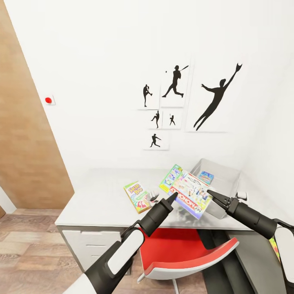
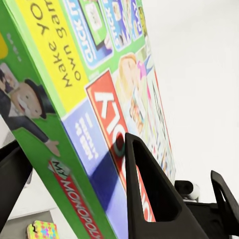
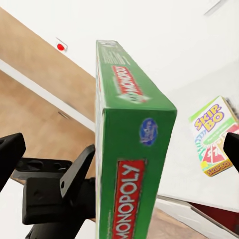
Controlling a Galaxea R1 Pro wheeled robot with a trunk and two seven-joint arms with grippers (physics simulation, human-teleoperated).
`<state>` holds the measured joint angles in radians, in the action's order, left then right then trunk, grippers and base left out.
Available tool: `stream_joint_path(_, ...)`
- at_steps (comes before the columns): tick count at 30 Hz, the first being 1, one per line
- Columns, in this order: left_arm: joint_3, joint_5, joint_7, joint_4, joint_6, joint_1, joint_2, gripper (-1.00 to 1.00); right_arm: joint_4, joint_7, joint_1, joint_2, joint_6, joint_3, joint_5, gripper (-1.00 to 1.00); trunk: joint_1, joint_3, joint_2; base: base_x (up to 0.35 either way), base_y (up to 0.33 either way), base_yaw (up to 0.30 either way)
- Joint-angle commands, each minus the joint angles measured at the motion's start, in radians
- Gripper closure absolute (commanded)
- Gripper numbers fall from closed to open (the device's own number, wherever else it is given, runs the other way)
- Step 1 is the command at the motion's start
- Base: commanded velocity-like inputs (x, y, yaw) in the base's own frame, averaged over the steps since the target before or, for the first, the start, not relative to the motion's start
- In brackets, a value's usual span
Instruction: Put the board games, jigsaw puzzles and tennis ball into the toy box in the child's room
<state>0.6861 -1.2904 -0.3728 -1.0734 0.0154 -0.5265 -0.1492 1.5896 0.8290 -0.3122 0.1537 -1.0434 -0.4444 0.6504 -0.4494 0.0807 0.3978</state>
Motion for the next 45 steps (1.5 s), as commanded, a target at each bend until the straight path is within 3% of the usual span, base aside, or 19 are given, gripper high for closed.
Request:
stream_joint_path(1, 0.002, -0.01, -0.004, -0.001, 0.002, -0.001, -0.001, 1.0, 0.0, 0.006, -0.001, 0.0, -0.004, -0.001, -0.005, -1.0, -0.001, 0.002, 0.002, 0.0, 0.0, 0.0)
stream_joint_path(45, 0.004, -0.01, 0.005, -0.062, 0.004, -0.001, -0.001, 1.0, 0.0, 0.004, -0.001, -0.003, -0.004, 0.007, -0.002, -1.0, -0.001, 0.002, 0.002, 0.0, 0.0, 0.0)
